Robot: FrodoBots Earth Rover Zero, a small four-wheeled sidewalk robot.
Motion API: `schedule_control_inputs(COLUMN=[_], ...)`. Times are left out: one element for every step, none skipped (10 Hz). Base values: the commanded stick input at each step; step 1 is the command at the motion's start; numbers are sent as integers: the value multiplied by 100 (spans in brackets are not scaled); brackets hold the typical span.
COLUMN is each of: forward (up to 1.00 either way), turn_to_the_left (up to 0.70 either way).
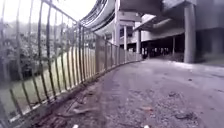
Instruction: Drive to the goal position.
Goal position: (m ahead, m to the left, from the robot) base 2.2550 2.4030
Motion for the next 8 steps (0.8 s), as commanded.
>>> schedule_control_inputs(forward=[70, 70, 70, 70, 70, 70, 70, 70], turn_to_the_left=[0, 0, 0, 0, 0, 0, 0, 0])
